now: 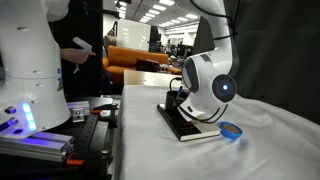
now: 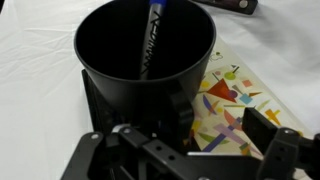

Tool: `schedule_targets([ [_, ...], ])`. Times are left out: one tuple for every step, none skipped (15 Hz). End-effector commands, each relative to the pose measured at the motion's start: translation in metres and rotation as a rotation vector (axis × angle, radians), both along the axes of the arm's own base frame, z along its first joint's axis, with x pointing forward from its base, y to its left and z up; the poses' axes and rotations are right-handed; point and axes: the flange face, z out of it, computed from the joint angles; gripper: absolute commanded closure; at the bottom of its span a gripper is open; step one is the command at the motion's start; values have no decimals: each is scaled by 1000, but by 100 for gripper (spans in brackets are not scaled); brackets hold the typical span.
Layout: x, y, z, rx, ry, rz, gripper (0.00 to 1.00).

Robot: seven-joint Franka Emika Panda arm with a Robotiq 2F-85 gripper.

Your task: Remove the black cup from the book and place it on the table

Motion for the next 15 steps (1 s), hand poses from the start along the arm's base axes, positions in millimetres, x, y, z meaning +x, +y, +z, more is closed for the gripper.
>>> schedule_targets([
  [0, 0, 0, 0, 1, 1, 0],
  [0, 0, 0, 0, 1, 1, 0],
  [0, 0, 0, 0, 1, 1, 0],
  [0, 0, 0, 0, 1, 1, 0],
  [0, 0, 0, 0, 1, 1, 0],
  [0, -1, 0, 1, 3, 1, 0],
  [0, -1, -1, -2, 3, 1, 0],
  [-1, -1, -1, -3, 5, 0, 0],
  [-1, -1, -1, -6, 6, -1, 0],
  [-1, -2, -2, -7, 8, -7, 0],
  [-1, -2, -2, -8, 9, -8, 0],
  [-1, -2, -2, -5, 9, -14, 6],
  [-1, -3, -2, -4, 11, -16, 28],
  [-1, -3, -1, -2, 10, -19, 31],
  [-1, -3, -1, -2, 10, -20, 33],
])
